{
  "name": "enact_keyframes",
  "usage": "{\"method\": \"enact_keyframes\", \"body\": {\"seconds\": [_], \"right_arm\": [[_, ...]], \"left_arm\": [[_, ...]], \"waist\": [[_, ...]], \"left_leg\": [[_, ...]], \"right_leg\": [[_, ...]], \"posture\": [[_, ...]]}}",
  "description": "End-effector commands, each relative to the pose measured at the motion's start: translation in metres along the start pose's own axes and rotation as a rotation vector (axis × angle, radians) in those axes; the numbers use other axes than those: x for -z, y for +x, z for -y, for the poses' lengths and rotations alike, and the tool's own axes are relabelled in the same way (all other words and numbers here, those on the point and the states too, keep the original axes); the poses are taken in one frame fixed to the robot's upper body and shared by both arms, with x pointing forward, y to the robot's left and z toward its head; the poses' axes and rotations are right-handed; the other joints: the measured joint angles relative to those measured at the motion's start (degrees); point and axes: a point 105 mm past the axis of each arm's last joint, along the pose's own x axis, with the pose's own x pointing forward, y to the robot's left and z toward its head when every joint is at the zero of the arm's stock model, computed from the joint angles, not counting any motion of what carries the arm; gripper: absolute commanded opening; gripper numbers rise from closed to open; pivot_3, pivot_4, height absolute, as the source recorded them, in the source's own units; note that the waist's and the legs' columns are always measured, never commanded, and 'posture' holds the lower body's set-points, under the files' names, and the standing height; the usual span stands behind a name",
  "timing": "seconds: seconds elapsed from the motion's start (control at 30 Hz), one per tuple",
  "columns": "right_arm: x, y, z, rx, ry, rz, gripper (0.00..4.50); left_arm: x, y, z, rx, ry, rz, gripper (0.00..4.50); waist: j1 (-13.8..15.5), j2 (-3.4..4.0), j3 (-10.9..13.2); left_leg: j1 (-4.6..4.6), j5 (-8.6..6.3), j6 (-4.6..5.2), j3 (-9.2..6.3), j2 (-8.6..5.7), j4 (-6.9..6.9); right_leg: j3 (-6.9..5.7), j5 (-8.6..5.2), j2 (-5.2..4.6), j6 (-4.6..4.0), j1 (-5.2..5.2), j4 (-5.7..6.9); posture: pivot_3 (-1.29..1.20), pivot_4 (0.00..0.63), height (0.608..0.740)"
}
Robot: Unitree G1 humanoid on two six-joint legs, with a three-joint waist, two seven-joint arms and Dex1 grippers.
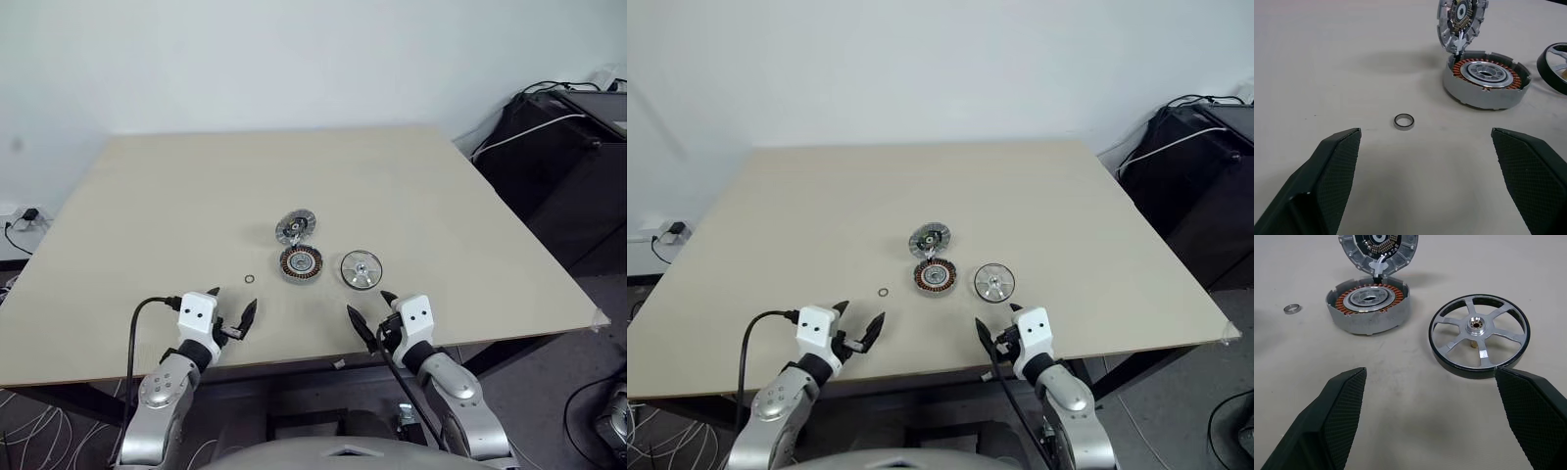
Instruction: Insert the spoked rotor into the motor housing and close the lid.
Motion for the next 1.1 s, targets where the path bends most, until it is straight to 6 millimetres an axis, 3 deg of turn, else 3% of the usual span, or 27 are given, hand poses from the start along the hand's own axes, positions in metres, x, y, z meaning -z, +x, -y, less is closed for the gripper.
{"method": "enact_keyframes", "body": {"seconds": [0.03, 0.53, 0.87, 1.1], "right_arm": [[-0.014, 0.003, 0.002, 0.007, -0.025, 0.058, 4.46], [-0.029, 0.006, -0.004, 0.002, -0.069, 0.065, 4.46], [-0.032, 0.01, -0.01, -0.003, -0.067, 0.072, 4.46], [-0.031, 0.007, -0.009, 0.011, -0.064, 0.073, 4.46]], "left_arm": [[-0.009, 0.001, -0.003, -0.011, 0.023, 0.034, 4.5], [-0.01, 0.006, -0.009, -0.078, 0.015, 0.036, 4.5], [-0.005, 0.041, -0.007, -0.054, -0.028, -0.057, 4.5], [-0.007, 0.065, -0.014, -0.036, 0.036, -0.11, 4.5]], "waist": [[0.01, 0.0, 0.0], [0.25, -0.01, -0.01], [0.34, -0.06, -0.04], [0.33, -0.12, -0.07]], "left_leg": [[0.0, 0.0, 0.0, 0.0, 0.0, 0.0], [0.0, 0.0, 0.0, 0.0, 0.0, 0.0], [0.04, 0.15, 0.24, -0.01, -0.04, 0.07], [0.08, 0.18, 0.27, -0.03, -0.03, 0.1]], "right_leg": [[0.0, 0.0, 0.0, 0.0, 0.0, 0.0], [0.0, 0.0, 0.0, 0.0, 0.0, 0.0], [-0.03, 0.03, 0.38, 0.05, 0.07, 0.03], [-0.01, 0.04, 0.46, 0.07, 0.11, 0.05]], "posture": [[0.0, 0.0, 0.74], [0.0, 0.0, 0.74], [0.0, 0.0, 0.74], [0.0, 0.0, 0.74]]}}
